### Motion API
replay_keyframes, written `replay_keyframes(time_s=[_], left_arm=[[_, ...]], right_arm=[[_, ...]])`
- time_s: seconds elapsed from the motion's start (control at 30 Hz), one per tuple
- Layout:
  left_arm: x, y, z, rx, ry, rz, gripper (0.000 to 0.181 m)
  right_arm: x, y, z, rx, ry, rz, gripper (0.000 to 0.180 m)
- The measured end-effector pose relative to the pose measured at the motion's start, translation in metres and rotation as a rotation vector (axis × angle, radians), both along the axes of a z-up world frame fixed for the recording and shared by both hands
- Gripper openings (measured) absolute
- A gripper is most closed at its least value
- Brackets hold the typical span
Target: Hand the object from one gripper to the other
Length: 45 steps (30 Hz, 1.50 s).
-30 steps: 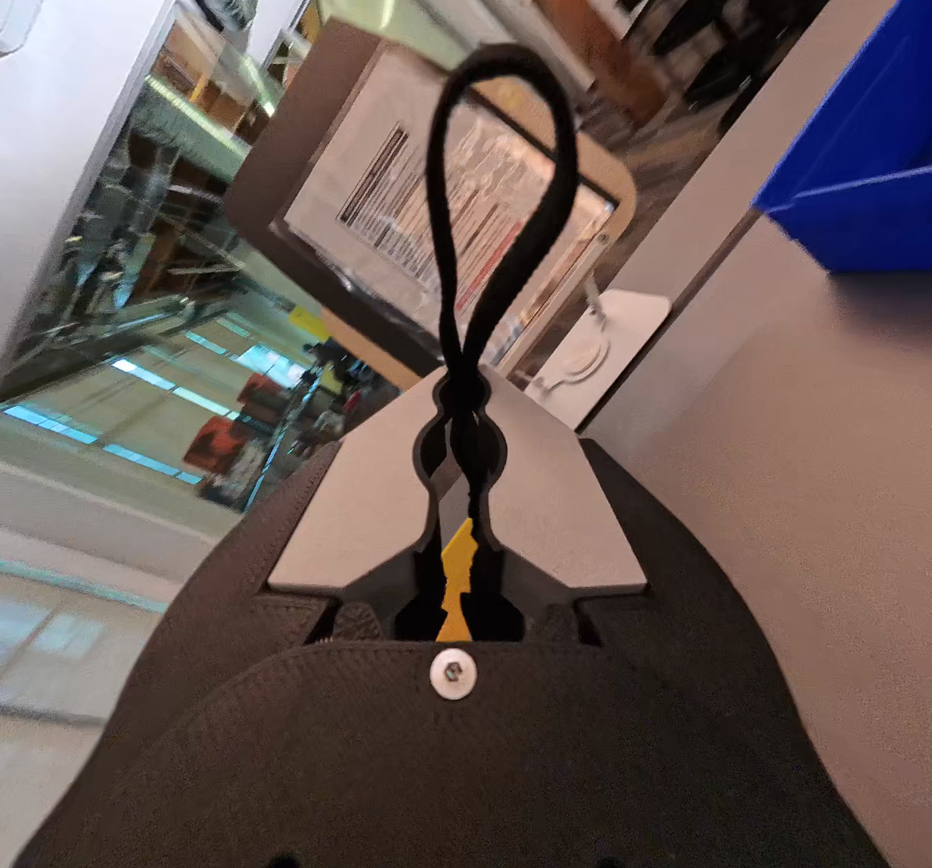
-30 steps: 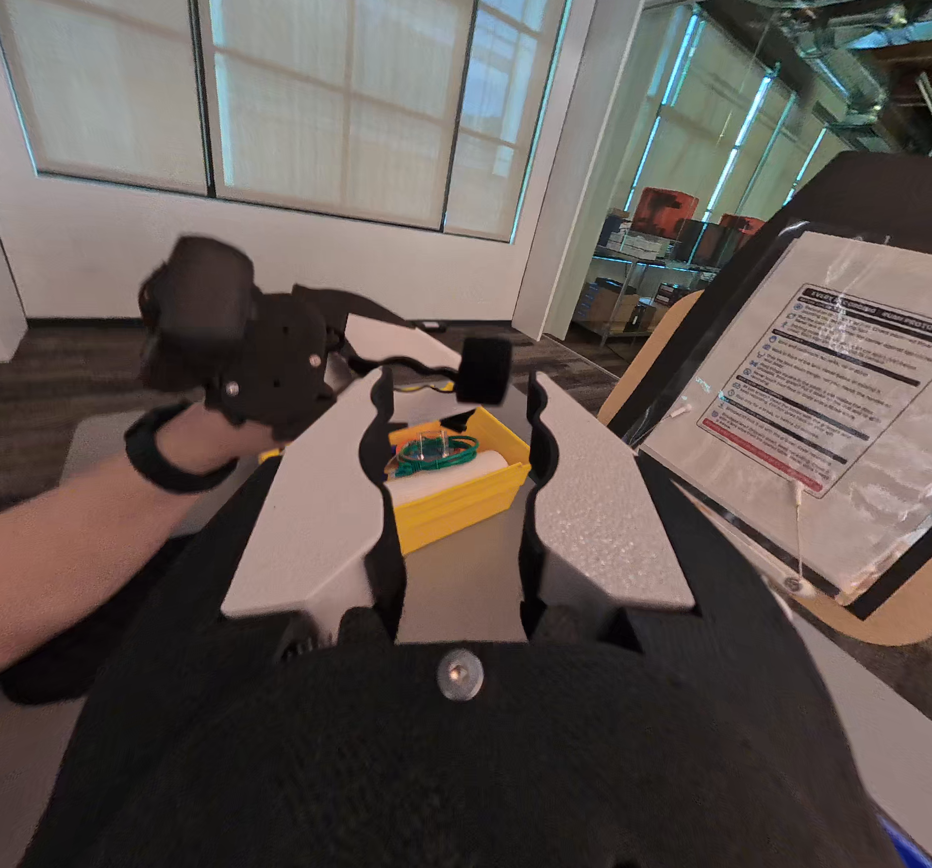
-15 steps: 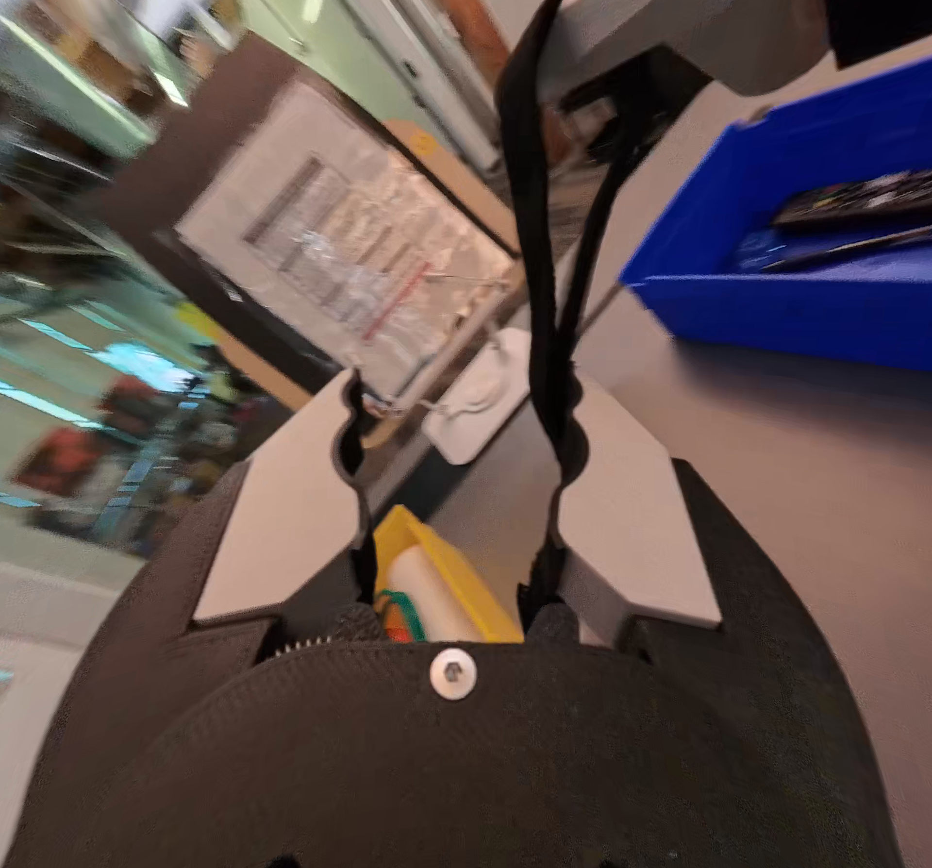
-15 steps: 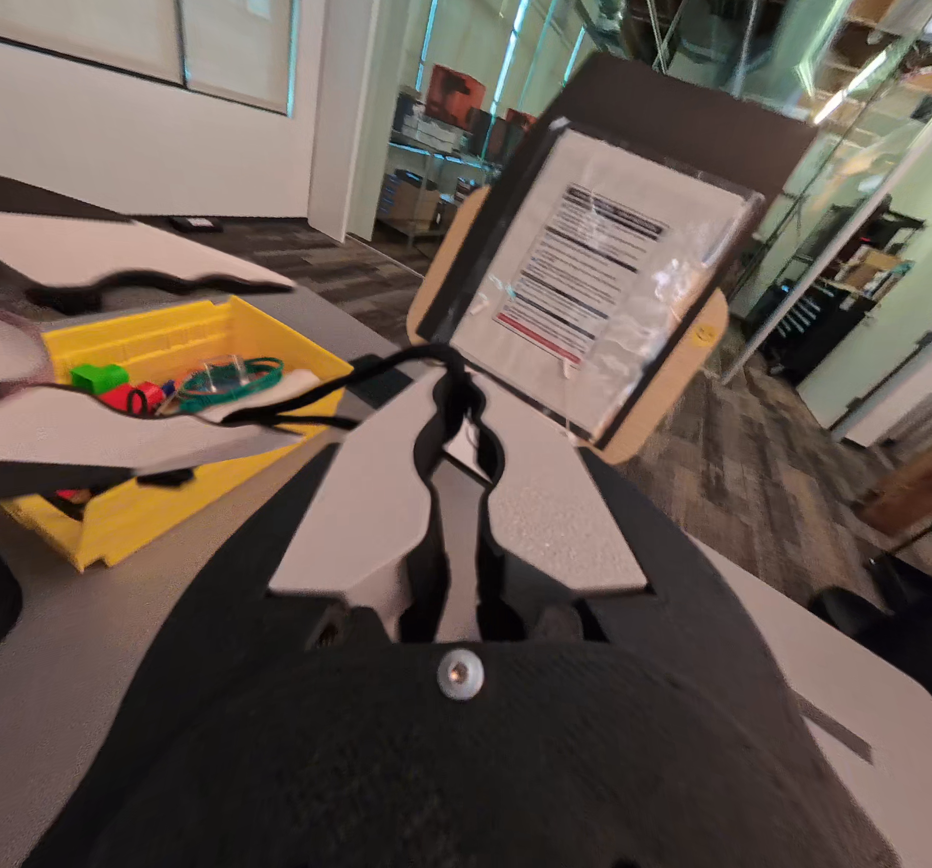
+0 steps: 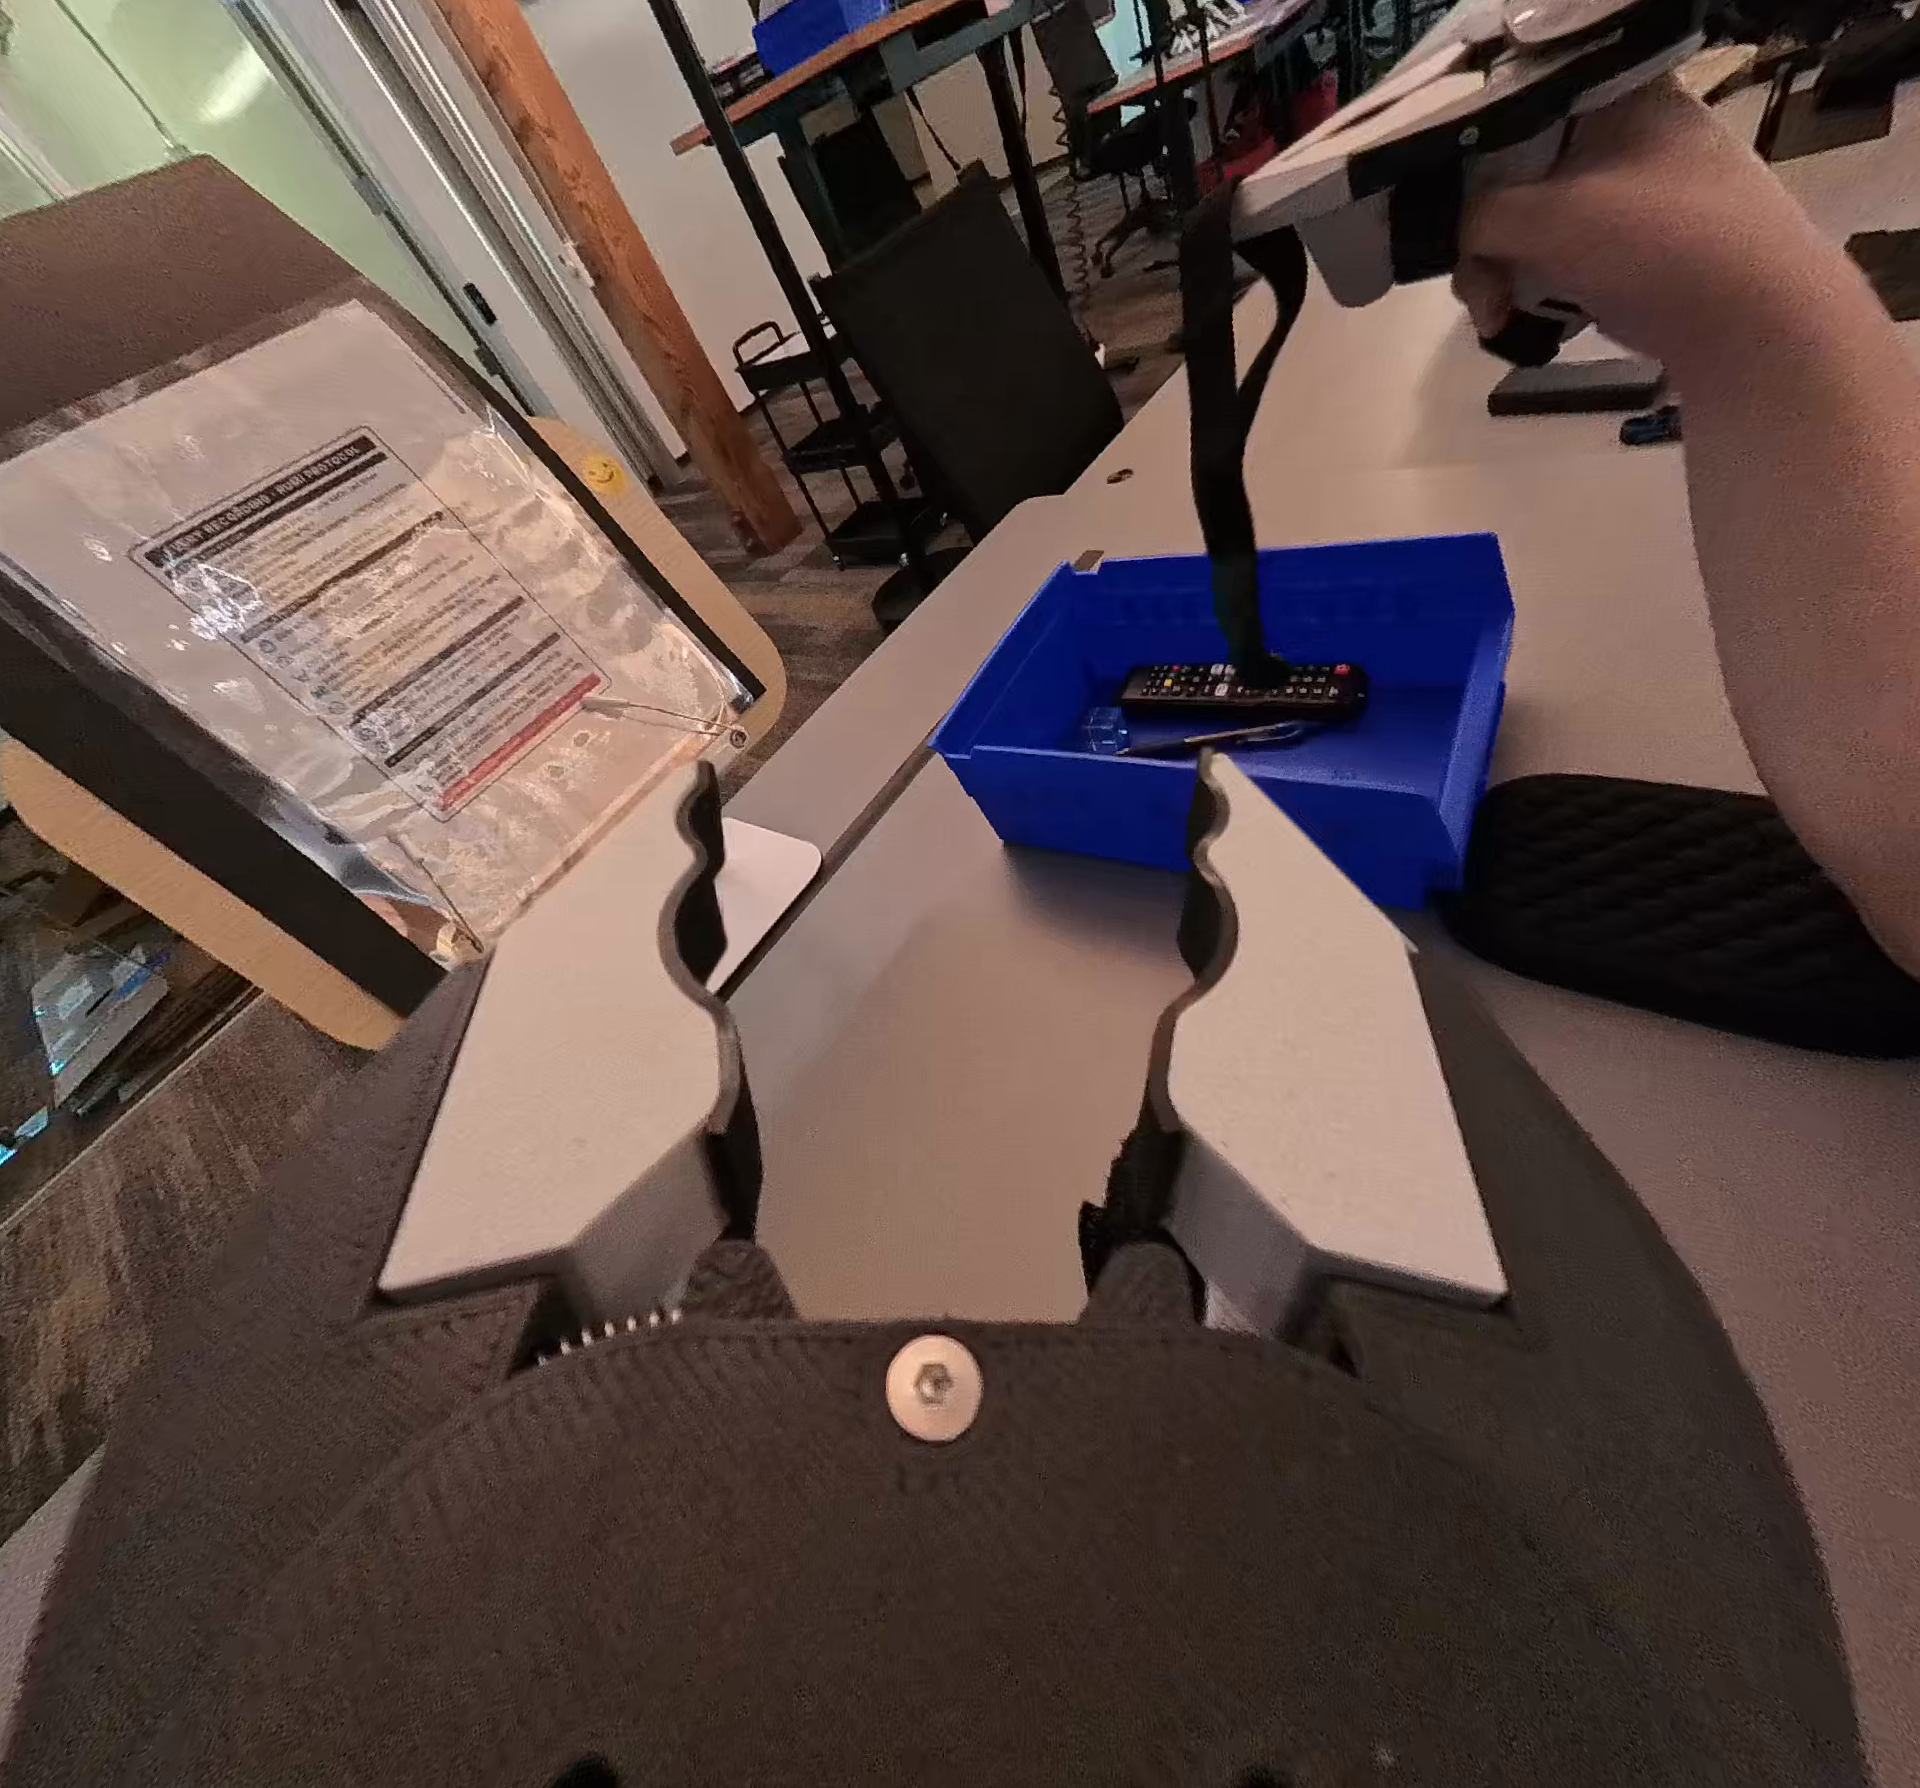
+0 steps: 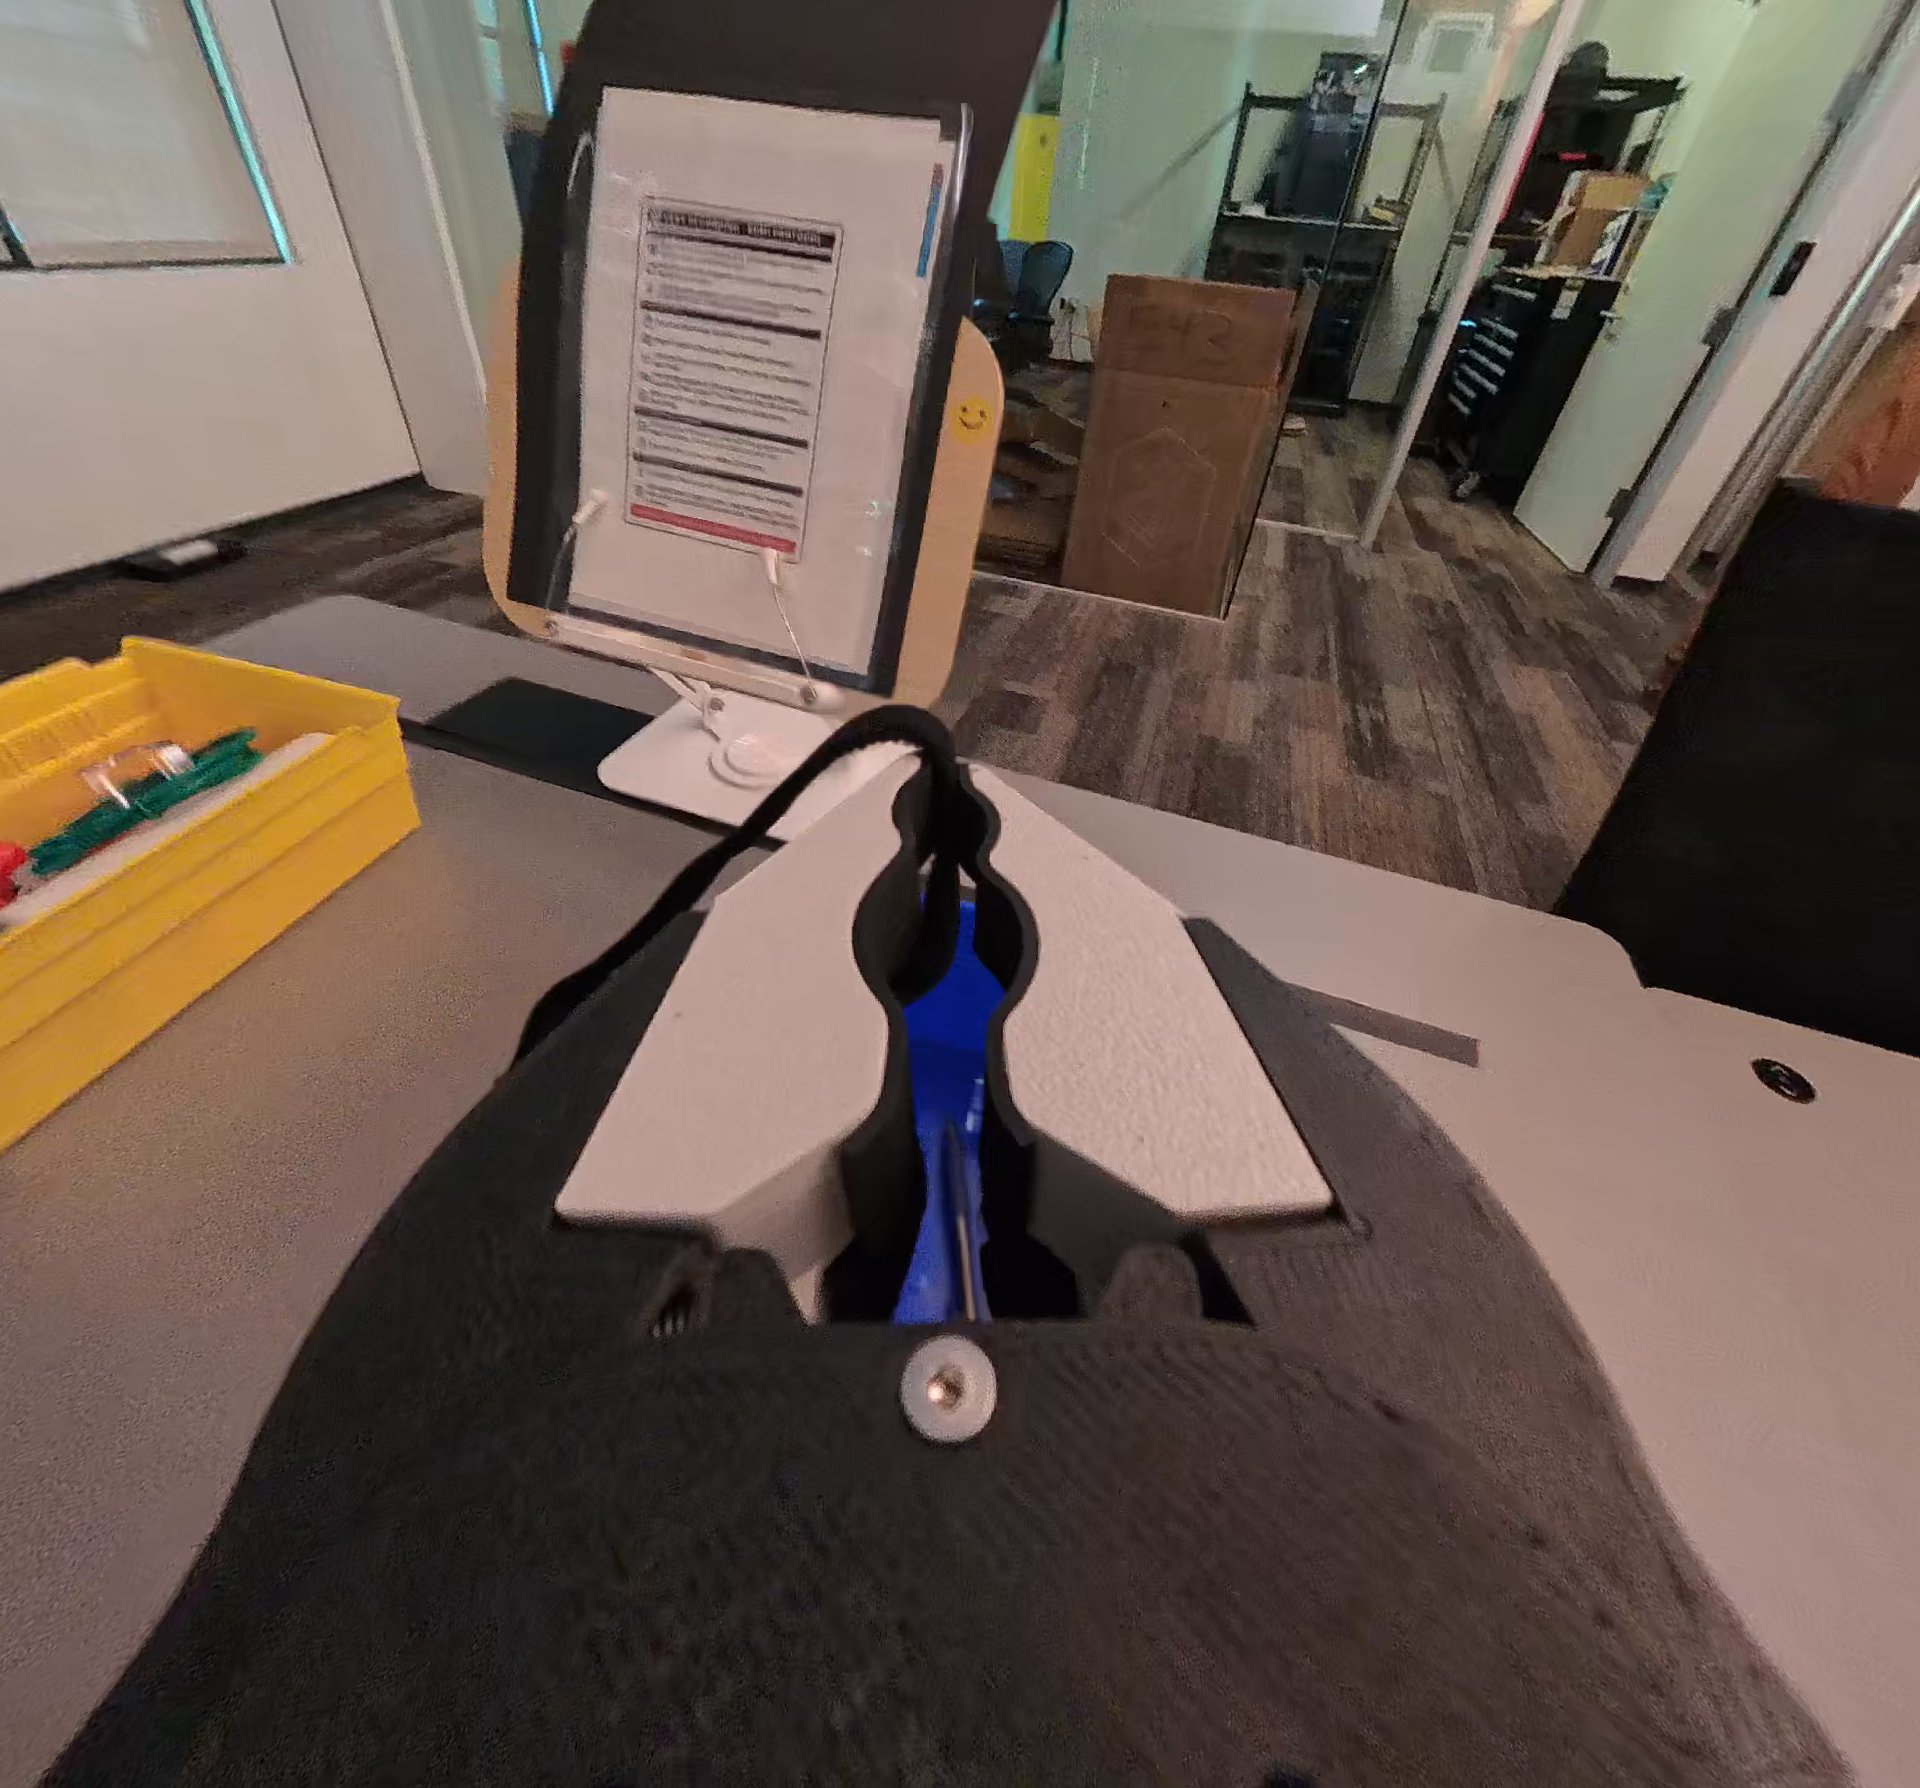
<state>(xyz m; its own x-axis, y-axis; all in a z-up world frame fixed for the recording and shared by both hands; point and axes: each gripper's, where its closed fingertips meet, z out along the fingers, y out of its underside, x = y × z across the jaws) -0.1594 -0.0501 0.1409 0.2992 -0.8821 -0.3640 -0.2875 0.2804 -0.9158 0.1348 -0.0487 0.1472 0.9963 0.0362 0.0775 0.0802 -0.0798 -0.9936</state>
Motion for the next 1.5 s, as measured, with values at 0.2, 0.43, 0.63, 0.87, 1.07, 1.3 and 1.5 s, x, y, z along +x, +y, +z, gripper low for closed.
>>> replay_keyframes(time_s=[0.2,0.43,0.63,0.87,1.07,1.3,1.5], left_arm=[[-0.009,0.007,-0.006,-0.024,0.029,0.007,0.086],[-0.014,0.021,-0.014,-0.051,0.049,0.039,0.085],[-0.015,0.026,-0.017,-0.055,0.065,0.056,0.085],[-0.018,0.032,-0.020,-0.073,0.073,0.073,0.084],[-0.022,0.036,-0.022,-0.073,0.089,0.101,0.084],[-0.022,0.040,-0.028,-0.090,0.112,0.108,0.084],[-0.047,0.065,-0.031,-0.088,0.134,0.236,0.082]], right_arm=[[0.035,0.010,-0.093,-0.367,-0.344,-0.009,0.001],[0.035,0.061,-0.165,-0.549,-0.435,0.039,0.002],[0.090,0.078,-0.180,-0.553,-0.290,-0.271,0.002],[0.132,0.046,-0.169,-0.466,0.046,-0.455,0.001],[0.130,0.055,-0.187,-0.510,-0.019,-0.407,0.002],[0.076,0.096,-0.209,-0.607,-0.304,-0.211,0.025],[0.069,0.112,-0.201,-0.563,-0.320,-0.254,0.061]])
